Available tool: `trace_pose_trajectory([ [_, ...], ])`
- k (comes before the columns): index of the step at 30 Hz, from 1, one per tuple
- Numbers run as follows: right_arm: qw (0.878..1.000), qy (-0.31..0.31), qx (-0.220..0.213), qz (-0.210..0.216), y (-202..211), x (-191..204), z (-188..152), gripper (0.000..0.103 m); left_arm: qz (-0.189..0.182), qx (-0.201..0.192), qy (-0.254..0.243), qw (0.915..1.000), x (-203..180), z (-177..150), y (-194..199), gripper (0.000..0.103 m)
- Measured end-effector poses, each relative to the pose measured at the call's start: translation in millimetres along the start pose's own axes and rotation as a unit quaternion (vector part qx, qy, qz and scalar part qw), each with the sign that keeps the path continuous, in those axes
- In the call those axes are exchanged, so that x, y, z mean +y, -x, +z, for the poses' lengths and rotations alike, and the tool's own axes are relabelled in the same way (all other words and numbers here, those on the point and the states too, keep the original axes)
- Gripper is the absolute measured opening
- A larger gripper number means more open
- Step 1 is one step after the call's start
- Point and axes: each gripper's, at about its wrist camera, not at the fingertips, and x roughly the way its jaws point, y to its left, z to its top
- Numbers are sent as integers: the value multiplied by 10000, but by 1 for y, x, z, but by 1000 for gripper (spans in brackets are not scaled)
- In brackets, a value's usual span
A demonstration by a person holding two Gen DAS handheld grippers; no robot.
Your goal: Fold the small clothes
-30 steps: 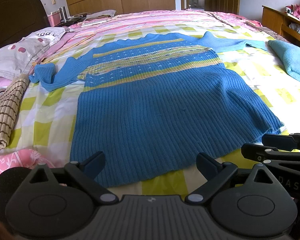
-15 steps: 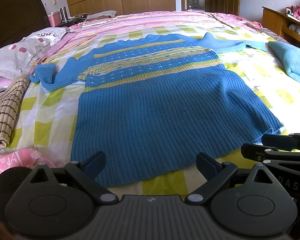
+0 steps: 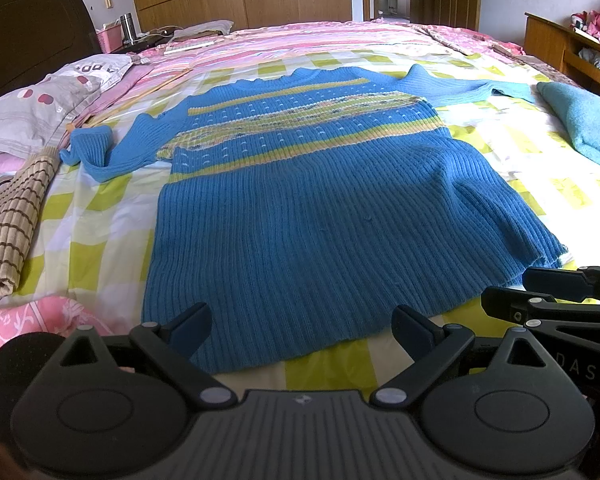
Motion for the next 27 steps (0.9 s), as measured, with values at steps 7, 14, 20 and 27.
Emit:
trace_pose_trajectory([
  [7, 10000, 0, 4, 0, 0, 0, 0, 36, -1, 4, 0, 10000, 0, 0, 0, 100],
  [14, 10000, -16, -9, 23, 0, -1, 0, 36, -14, 0, 12, 10000, 1, 0, 0, 100],
  [20, 10000, -26, -10, 42, 0, -1, 0, 36, -21, -1, 18, 10000, 1, -1, 1, 99],
  [27, 10000, -32, -6, 55, 0, -1, 0, 36, -24, 3, 23, 10000, 1, -1, 1, 99],
])
